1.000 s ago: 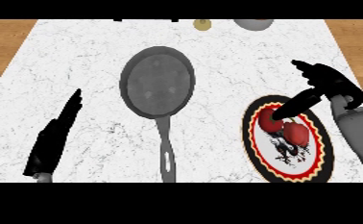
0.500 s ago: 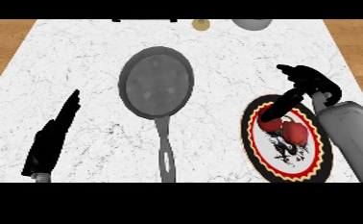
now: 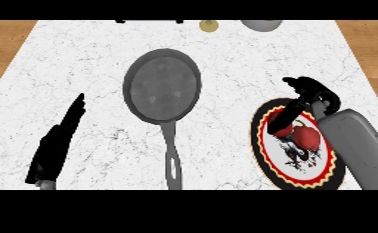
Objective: Pick the tomato from the plate and place it in the pan
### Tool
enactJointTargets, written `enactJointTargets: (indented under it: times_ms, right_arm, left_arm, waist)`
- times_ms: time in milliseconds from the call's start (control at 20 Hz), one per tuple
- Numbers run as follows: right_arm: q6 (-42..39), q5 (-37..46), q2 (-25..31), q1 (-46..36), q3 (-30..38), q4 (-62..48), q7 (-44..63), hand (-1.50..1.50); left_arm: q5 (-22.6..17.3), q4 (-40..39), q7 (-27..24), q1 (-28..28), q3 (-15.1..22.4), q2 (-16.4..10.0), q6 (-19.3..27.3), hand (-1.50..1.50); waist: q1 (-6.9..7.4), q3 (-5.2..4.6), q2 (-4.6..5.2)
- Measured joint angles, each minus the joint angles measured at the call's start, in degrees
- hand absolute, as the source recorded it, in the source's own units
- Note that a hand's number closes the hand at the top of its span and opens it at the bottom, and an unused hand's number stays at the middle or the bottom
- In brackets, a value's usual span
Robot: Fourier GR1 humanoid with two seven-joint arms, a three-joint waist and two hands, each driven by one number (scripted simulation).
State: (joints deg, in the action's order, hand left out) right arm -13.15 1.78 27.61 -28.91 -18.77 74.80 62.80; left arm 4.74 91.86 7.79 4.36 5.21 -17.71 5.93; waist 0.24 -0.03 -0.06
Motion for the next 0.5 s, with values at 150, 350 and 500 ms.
enactJointTargets:
  times_ms: [150, 350, 500]
  right_arm:
    - [-0.39, -0.14, -0.11, -0.08, 0.3, -1.2, -0.11, -1.5]
    - [-0.58, 1.04, -1.43, 0.02, -0.5, -3.99, -0.89, -1.5]
    - [-0.77, 2.04, -2.2, 0.98, -0.58, -5.01, -1.66, -1.5]
  left_arm:
    - [0.29, 0.39, 0.4, -0.08, -0.21, 0.23, -0.26, 0.0]
    - [0.65, -1.26, -0.57, -0.72, -0.67, 0.8, -0.61, 0.0]
    - [0.5, -0.5, -0.52, -0.01, -1.32, 0.71, -1.34, 0.0]
  waist:
    - [0.02, 0.02, 0.02]
    - [0.05, 0.01, 0.07]
    - [0.06, 0.01, 0.04]
